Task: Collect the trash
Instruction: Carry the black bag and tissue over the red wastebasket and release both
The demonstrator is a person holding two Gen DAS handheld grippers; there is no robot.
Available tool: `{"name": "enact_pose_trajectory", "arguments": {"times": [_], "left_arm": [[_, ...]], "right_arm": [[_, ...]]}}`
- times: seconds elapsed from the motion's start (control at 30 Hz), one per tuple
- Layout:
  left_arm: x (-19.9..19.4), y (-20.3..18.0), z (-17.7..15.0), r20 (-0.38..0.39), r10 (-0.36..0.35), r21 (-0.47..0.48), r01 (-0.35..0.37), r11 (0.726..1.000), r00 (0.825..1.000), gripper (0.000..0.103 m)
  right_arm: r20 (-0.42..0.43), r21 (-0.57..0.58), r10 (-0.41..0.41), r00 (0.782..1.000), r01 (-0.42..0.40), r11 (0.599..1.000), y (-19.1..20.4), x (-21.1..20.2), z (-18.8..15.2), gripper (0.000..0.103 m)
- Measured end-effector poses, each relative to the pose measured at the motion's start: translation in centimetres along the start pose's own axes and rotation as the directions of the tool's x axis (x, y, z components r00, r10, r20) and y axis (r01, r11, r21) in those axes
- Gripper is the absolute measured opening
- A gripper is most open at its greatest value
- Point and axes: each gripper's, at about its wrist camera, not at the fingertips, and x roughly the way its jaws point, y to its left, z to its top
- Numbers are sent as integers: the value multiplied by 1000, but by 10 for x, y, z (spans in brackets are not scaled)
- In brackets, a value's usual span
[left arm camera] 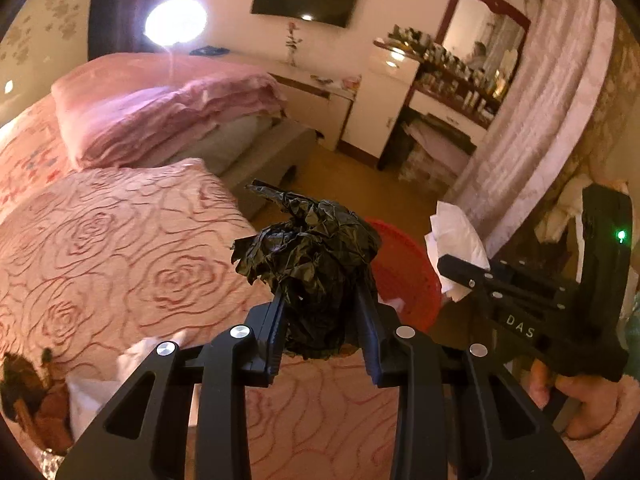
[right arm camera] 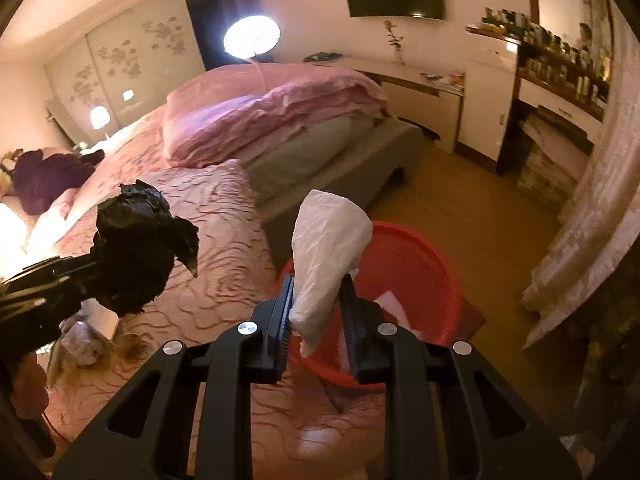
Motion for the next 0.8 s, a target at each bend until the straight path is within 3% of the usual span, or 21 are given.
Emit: {"name": "enact_pose_trajectory", "arguments": {"times": [0.6,0.8], "left_arm": [[97,-34,2,-161,16,66,-5,998,987,31],[112,-33,0,-195,15,68,-2,998,981,36]], "right_arm": [[-99,58,-73,992,79,995,-50,49,-13,25],[-120,73,-89,989,99,992,-57,61,-18,45]]}}
